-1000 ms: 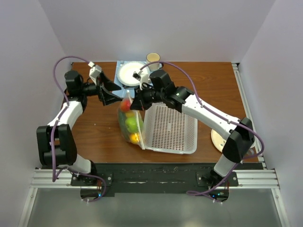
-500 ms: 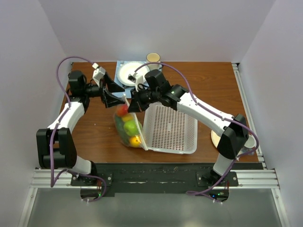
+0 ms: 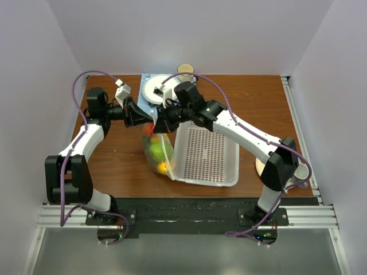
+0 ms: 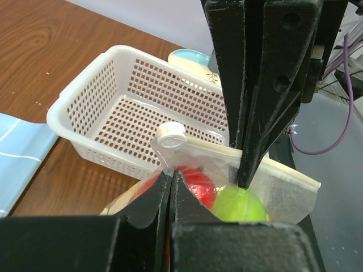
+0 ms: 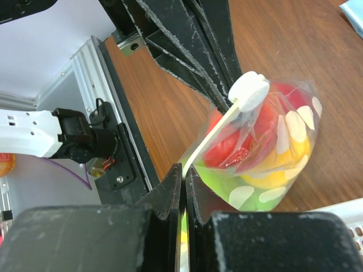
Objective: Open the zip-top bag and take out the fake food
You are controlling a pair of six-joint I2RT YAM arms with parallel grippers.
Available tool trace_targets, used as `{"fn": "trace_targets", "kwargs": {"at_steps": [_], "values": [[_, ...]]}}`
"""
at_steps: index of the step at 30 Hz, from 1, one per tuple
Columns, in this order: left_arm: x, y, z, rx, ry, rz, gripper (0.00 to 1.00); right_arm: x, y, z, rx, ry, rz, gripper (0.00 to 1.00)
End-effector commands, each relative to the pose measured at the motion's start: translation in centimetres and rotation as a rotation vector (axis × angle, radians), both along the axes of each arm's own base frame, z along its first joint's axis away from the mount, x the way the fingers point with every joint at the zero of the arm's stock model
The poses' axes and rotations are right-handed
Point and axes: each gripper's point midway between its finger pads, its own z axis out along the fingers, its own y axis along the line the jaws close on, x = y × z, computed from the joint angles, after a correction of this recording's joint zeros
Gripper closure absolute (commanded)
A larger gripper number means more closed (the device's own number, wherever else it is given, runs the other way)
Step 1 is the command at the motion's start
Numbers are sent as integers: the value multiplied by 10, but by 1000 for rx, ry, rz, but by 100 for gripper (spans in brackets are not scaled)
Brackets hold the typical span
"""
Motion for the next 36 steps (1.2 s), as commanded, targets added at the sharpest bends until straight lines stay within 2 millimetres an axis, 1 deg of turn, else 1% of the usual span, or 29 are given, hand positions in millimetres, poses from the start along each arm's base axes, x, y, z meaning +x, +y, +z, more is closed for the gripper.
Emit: {"fn": "trace_targets", "kwargs": {"at_steps": [1, 2, 4, 6, 7, 8, 10, 11, 13, 14, 15, 16, 17, 18, 20, 23, 24, 25, 26, 27, 28, 29, 30, 31, 32, 33, 35, 36], "values": [[-30, 1, 13, -55, -41, -201, 100, -8, 8, 31, 84, -36, 46, 100], [-30, 1, 13, -55, -39, -201, 100, -8, 8, 28, 80, -31, 46, 100], [-30, 1, 14, -54, -41, -200, 100, -8, 8, 28, 80, -38, 43, 100], [-28, 6, 18, -49, -41, -185, 100, -6, 3, 22, 54, -50, 38, 100], [-27, 10, 21, -46, -48, -173, 100, -5, 1, 21, 40, -58, 31, 100], [-22, 18, 23, -39, -71, -145, 100, 1, -2, 20, 22, -81, 3, 100], [-20, 28, 28, -31, -61, -114, 100, 8, -7, 13, -24, -119, -15, 100], [-16, 38, 31, -24, -82, -81, 100, 20, -11, 8, -51, -135, -59, 93], [-17, 47, 33, -17, -61, -49, 100, 29, -13, 2, -75, -151, -89, 82], [-15, 54, 36, 4, -121, -27, 100, 33, -15, -2, -82, -155, -104, 53], [-22, 55, 35, 7, -74, -16, 100, 42, -17, -4, -92, -181, -150, 41], [-25, 55, 34, 15, -80, -12, 100, 45, -17, -3, -87, -190, -165, 34], [-27, 56, 37, 41, -160, -8, 100, 46, -18, -7, -88, -193, -172, 26], [-34, 54, 31, 39, -100, -8, 100, 50, -15, 5, -44, -227, -186, 23], [-38, 50, 30, 44, -116, -19, 100, 53, -13, 14, -13, -257, -196, 17], [-41, 44, 26, 42, -102, -41, 100, 63, -9, 36, 36, -340, -200, 11], [-43, 42, 26, 43, -85, -46, 100, 67, -6, 46, 66, -386, -199, 10], [-45, 38, 25, 46, -87, -60, 100, 67, -3, 53, 88, -409, -189, 10], [-45, 37, 25, 57, -121, -64, 100, 68, 0, 58, 107, -424, -179, 10], [-48, 35, 24, 57, -80, -64, 100, 69, 3, 66, 131, -448, -173, 10], [-50, 32, 24, 62, -78, -73, 100, 70, 5, 68, 140, -455, -166, 11], [-50, 31, 26, 82, -156, -73, 100, 69, 8, 77, 157, -462, -159, 13], [-53, 30, 21, 82, -70, -65, 100, 70, 9, 78, 162, -461, -156, 14], [-55, 29, 20, 91, -70, -62, 100, 71, 10, 81, 167, -464, -155, 16], [-57, 27, 21, 120, -205, -49, 100, 71, 12, 82, 172, -465, -153, 19], [-54, 27, 17, 109, -72, -41, 100, 71, 13, 85, 185, -467, -154, 20], [-50, 27, 12, 104, -25, -42, 100, 69, 15, 88, 201, -462, -143, 24], [-49, 27, 12, 105, -31, -44, 100, 68, 16, 89, 211, -457, -139, 25]]}}
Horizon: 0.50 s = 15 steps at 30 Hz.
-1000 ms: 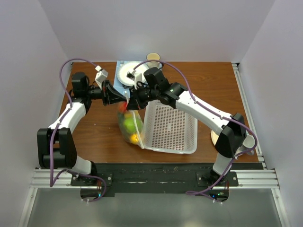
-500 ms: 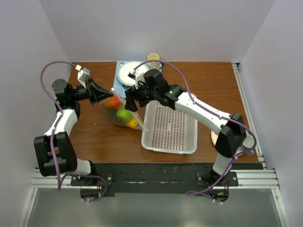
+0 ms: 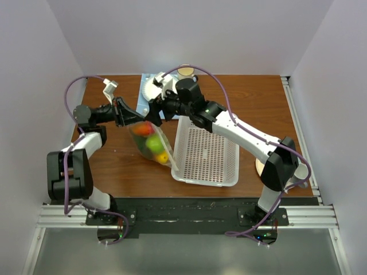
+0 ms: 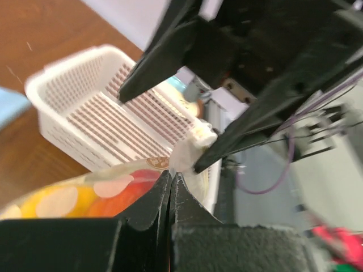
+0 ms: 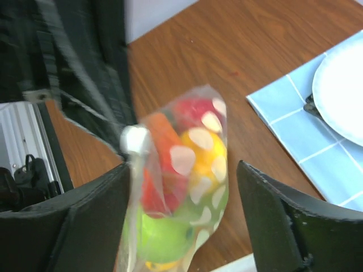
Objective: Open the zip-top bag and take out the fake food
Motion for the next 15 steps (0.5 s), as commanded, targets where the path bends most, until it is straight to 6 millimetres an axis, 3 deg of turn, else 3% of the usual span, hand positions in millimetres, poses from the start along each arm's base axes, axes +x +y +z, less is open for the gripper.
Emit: {"fn": "trace_targets", "kwargs": {"at_steps": [1, 15], "values": [[-35, 2, -13, 202, -308, -151, 100, 1, 10, 61, 146, -106, 39, 27], [-31, 0, -12, 200, -316, -160, 100, -5, 17, 39, 141, 2, 59, 45]]}}
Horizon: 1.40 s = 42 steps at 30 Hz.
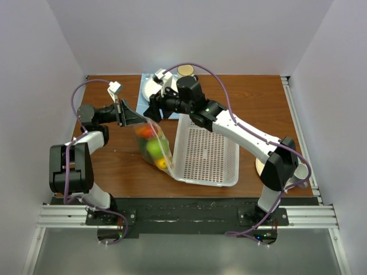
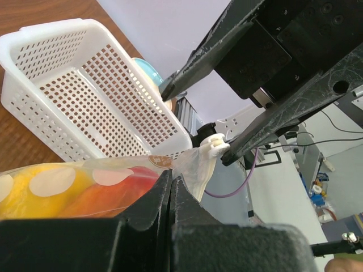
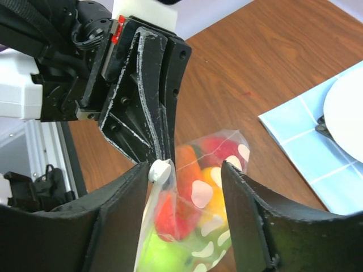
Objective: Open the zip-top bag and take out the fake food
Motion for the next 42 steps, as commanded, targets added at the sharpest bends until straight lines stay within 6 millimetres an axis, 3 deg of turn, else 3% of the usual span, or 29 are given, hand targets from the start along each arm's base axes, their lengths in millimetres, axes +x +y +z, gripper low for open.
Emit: {"fn": "trace_targets", "kwargs": {"at_steps": [1, 6, 10, 13, 16, 23, 32, 36, 38, 39, 40, 41, 42], "values": [[-33, 4, 2, 222, -614, -154, 100, 0, 7, 19, 66, 11, 19, 49], [-29, 6, 0, 226, -616, -151, 100, -2, 9, 8, 75, 40, 15, 62], [-26, 12, 4, 236, -628, -127, 100, 3, 8, 9, 77, 38, -5, 83], [-23, 16, 6, 243, -636, -113, 100, 3, 10, 13, 77, 43, -8, 93], [-20, 20, 7, 249, -647, -101, 100, 3, 8, 13, 82, 51, -13, 94], [-7, 35, 9, 267, -654, -55, 100, -2, 4, -7, 76, 112, -33, 92], [-4, 43, 2, 268, -627, -33, 100, -20, 15, -22, 84, 145, -22, 92], [-6, 42, -3, 264, -616, -36, 100, -27, 23, -7, 105, 123, 1, 93], [-9, 41, -6, 261, -607, -36, 100, -26, 28, 20, 142, 100, 13, 93], [-10, 41, -6, 260, -607, -35, 100, -25, 30, 16, 122, 117, 12, 94], [-13, 41, -4, 265, -614, -35, 98, -24, 34, 40, 152, 91, 28, 94], [-14, 41, -2, 266, -615, -33, 86, -22, 35, 44, 140, 76, 33, 94], [-14, 44, 1, 272, -619, -21, 84, -23, 35, 38, 102, 97, 33, 95]]}}
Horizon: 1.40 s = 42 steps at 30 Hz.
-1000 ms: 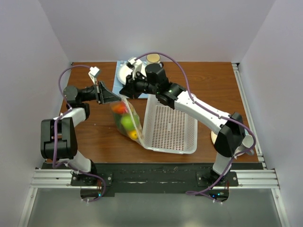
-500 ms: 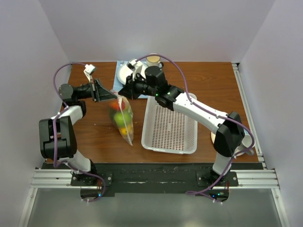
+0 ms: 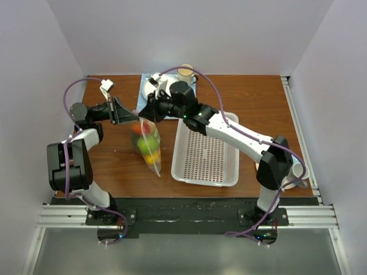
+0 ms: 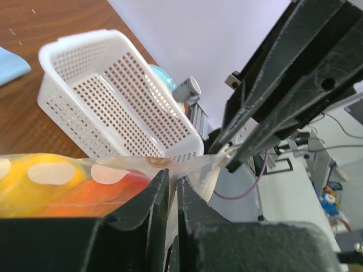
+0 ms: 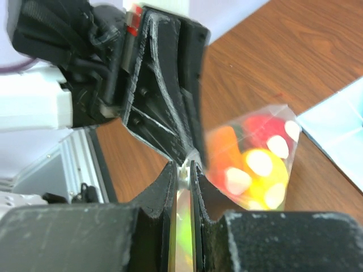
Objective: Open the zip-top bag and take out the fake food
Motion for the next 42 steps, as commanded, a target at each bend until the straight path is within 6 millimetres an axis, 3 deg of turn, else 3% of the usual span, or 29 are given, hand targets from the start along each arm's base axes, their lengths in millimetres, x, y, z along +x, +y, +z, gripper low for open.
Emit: {"fn": "trace_targets", "kwargs": {"at_steps": [1, 2, 4, 5, 6, 9, 14, 16, 19, 20, 23, 27, 35, 38, 42], "values": [[-30, 16, 8, 264, -618, -56, 82, -8, 11, 52, 18, -36, 68, 96], [-29, 19, 13, 272, -630, -42, 75, -4, 11, 51, -3, -54, 71, 97], [-26, 32, 21, 296, -651, 3, 75, -1, 12, 46, -45, -49, 75, 100], [-24, 36, 25, 305, -667, 16, 90, 1, 12, 44, -56, -47, 80, 100], [-22, 43, 26, 316, -667, 41, 100, 1, 12, 39, -65, -32, 87, 100], [-23, 49, 25, 323, -662, 60, 100, 5, 13, 30, -66, -21, 79, 100], [-34, 45, 14, 313, -638, 61, 100, 7, 18, -8, -85, 40, 64, 98], [-38, 43, 12, 309, -626, 59, 100, 8, 23, -9, -59, 39, 71, 99], [-46, 40, 8, 305, -616, 58, 61, 10, 29, 3, -18, 31, 78, 100], [-47, 40, 7, 306, -619, 58, 37, 9, 31, 5, -16, 31, 85, 100], [-46, 40, 15, 317, -648, 59, 13, 8, 34, 9, -21, 29, 105, 100], [-41, 42, 21, 330, -691, 57, 11, 7, 32, 10, -28, 24, 116, 100], [-7, 51, 6, 344, -802, 34, 12, -6, 32, 24, 0, 40, 166, 100], [3, 46, 0, 330, -822, 8, 9, -11, 33, 28, 13, 53, 192, 100], [2, 29, -1, 306, -823, -47, 8, -13, 35, 30, 16, 65, 206, 100]]}}
